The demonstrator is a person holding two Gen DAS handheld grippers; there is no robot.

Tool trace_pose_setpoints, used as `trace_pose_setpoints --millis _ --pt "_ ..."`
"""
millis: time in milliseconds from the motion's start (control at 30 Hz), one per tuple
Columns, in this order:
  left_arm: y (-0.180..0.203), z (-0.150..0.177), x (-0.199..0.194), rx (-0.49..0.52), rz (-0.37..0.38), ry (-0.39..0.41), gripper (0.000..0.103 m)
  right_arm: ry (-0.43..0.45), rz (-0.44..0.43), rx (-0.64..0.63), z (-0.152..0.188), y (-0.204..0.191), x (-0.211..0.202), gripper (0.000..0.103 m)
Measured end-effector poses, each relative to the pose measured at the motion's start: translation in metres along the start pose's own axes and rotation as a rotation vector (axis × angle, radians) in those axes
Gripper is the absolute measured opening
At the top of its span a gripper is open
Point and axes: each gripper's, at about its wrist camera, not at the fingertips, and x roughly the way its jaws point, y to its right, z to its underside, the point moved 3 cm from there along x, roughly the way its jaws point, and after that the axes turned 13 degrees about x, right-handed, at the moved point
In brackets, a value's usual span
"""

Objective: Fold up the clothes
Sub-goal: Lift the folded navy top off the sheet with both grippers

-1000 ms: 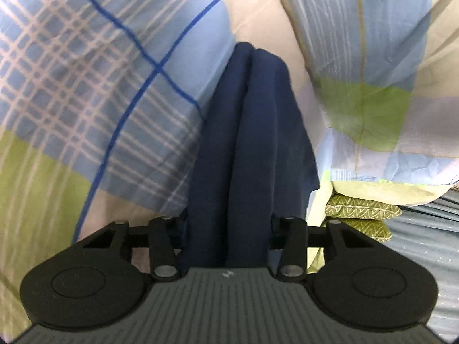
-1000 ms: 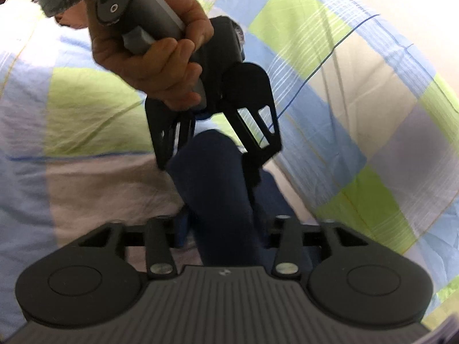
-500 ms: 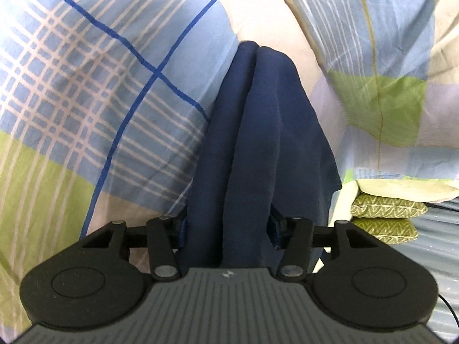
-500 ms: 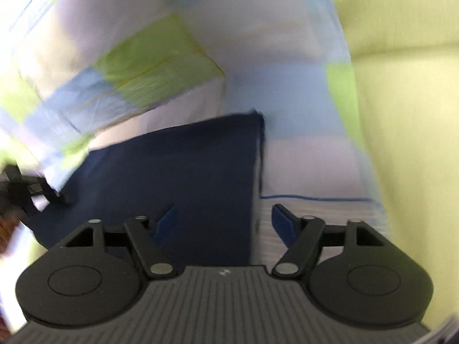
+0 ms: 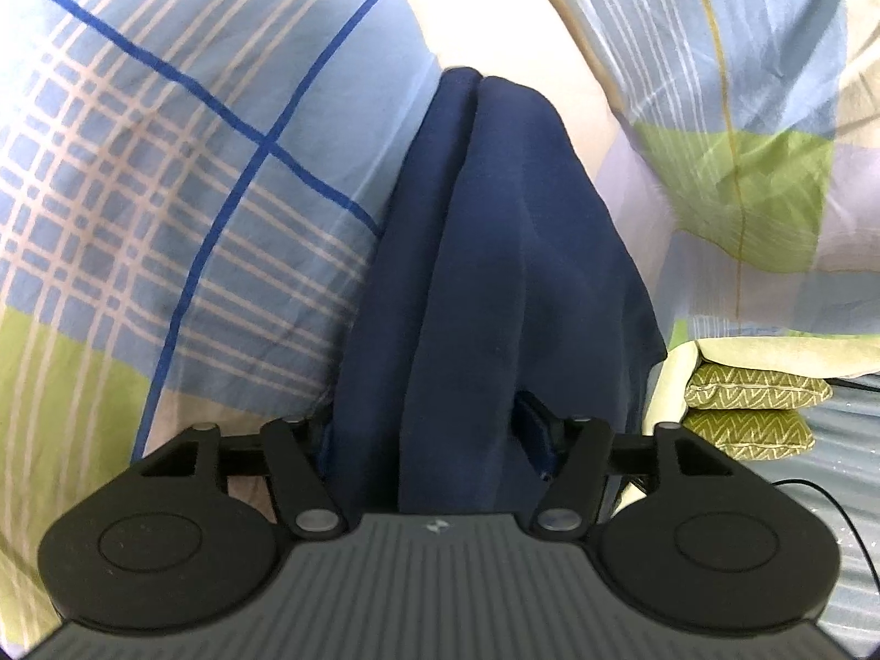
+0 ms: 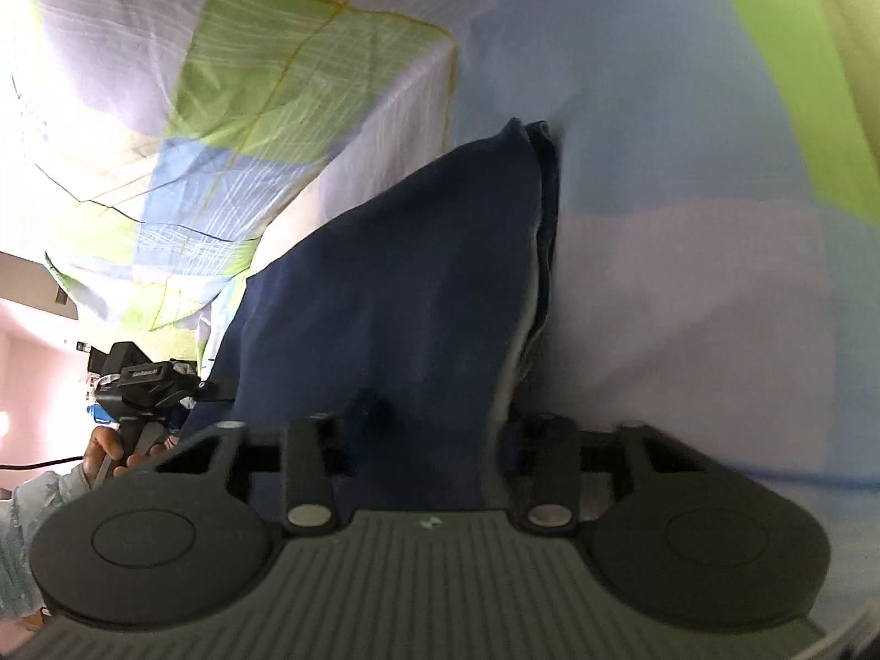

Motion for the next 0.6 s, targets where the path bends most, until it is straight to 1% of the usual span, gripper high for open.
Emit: trace_pose_setpoints --millis 33,67,100,167,200,233,267,300,367,433,567,600 --pt "0.006 0.0 -0.001 0.039 -0.014 0.011 0.046 0.008 0.0 0.001 0.0 0.0 0.0 0.017" --pt "0.012 0.0 -0.002 0.065 -0.025 0.018 0.04 0.027 0.001 -0.001 0.003 -0.001 -0.001 0.014" --pt "0.018 0.0 -0.004 0.091 -0.035 0.025 0.038 0.059 0.006 -0.008 0.008 -0.004 -0.005 0.011" --pt "0.033 0.001 -0.012 0.157 -0.06 0.04 0.035 0.098 0.009 -0.018 0.011 -0.01 -0.009 0.01" --pt "0.036 0.001 -0.016 0.172 -0.061 0.043 0.035 0.132 0.012 -0.027 0.016 -0.015 -0.015 0.01" --pt "0.042 0.002 -0.024 0.203 -0.055 0.047 0.035 0.149 0.012 -0.025 0.019 -0.016 -0.019 0.01" --pt "0.049 0.002 -0.032 0.235 -0.036 0.048 0.034 0.197 0.008 -0.015 0.027 -0.024 -0.027 0.009" --pt "0.049 0.001 -0.038 0.241 -0.03 0.047 0.034 0.221 0.002 -0.007 0.031 -0.027 -0.031 0.009" --pt "0.062 0.0 -0.048 0.293 -0.014 0.033 0.034 0.278 -0.05 0.033 0.048 -0.039 -0.044 0.009" --pt "0.081 -0.003 -0.049 0.345 -0.002 0.009 0.034 0.312 -0.056 0.04 0.059 -0.045 -0.052 0.009" --pt "0.125 0.004 -0.053 0.473 0.044 -0.068 0.034 0.448 -0.082 0.138 0.107 -0.049 -0.09 0.008" --pt "0.137 0.009 -0.05 0.504 0.051 -0.092 0.034 0.502 -0.083 0.178 0.13 -0.048 -0.107 0.008"
